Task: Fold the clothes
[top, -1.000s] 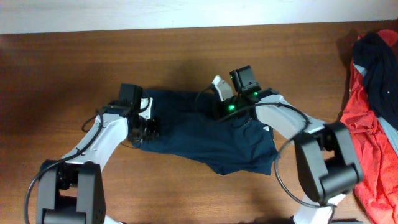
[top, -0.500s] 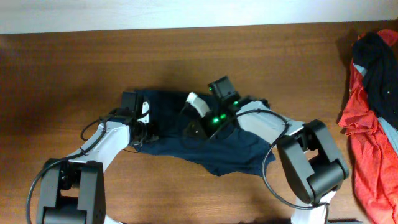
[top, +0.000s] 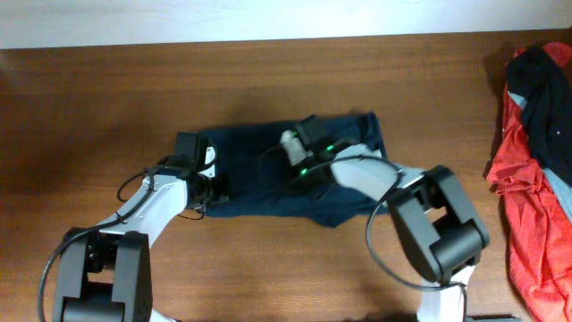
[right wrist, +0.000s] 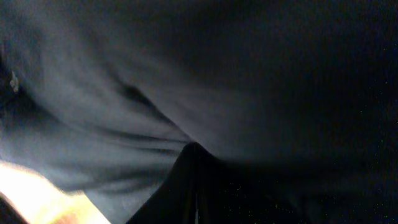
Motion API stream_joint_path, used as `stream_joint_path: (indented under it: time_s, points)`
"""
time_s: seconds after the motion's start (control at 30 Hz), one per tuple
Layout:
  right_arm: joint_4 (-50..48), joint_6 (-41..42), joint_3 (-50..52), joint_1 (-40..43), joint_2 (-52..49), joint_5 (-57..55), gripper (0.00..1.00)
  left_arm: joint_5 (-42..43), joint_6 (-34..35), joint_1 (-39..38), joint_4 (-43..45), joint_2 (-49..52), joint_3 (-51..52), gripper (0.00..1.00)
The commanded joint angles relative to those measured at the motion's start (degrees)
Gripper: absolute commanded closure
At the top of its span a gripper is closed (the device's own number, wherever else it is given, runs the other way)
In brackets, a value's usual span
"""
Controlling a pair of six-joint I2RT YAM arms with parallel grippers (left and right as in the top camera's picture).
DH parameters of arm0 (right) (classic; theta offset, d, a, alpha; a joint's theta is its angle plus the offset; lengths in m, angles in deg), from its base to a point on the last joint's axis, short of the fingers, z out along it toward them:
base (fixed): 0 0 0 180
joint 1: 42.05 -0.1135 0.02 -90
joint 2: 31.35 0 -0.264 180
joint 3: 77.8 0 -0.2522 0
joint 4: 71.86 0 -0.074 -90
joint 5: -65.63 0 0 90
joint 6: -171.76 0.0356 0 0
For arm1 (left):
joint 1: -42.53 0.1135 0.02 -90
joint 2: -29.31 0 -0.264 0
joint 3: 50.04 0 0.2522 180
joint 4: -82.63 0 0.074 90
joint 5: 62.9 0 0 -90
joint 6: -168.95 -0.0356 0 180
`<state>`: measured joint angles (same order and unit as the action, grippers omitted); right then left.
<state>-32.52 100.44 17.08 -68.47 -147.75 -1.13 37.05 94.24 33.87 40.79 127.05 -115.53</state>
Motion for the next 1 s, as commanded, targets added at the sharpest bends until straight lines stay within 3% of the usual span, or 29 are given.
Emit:
stream_joint_path:
  time_s: [0.0,0.2,0.43,0.57,0.77,0.97]
  points:
    - [3.8,4.5,1.8,8.9,-2.2,-14.3,0.96,-3.2,0.5,0.6,-0.9,0.7,1.0,0.95]
    - [10.1,-0.2,1.8,16.5,-0.9,-13.7,0.96,-5.3,0.3,0.6,-1.1,0.7,1.0,0.95]
    - [12.6,-6.5,1.8,15.8,2.0,-9.9,0.96,-4.8,0.3,0.6,-1.1,0.7,0.9,0.95]
    - [13.3,-6.6,1.7,13.7,3.3,-9.5,0.94,3.6,-1.6,0.6,-1.0,-0.1,0.9,0.94]
    - [13.2,-9.0,1.7,10.9,10.2,-5.8,0.78,21.1,-3.4,0.5,-1.0,-0.4,1.0,0.89]
    - [13.5,-9.0,1.7,8.3,15.2,-4.2,0.69,23.9,-6.8,0.5,-0.3,-0.4,1.0,0.85]
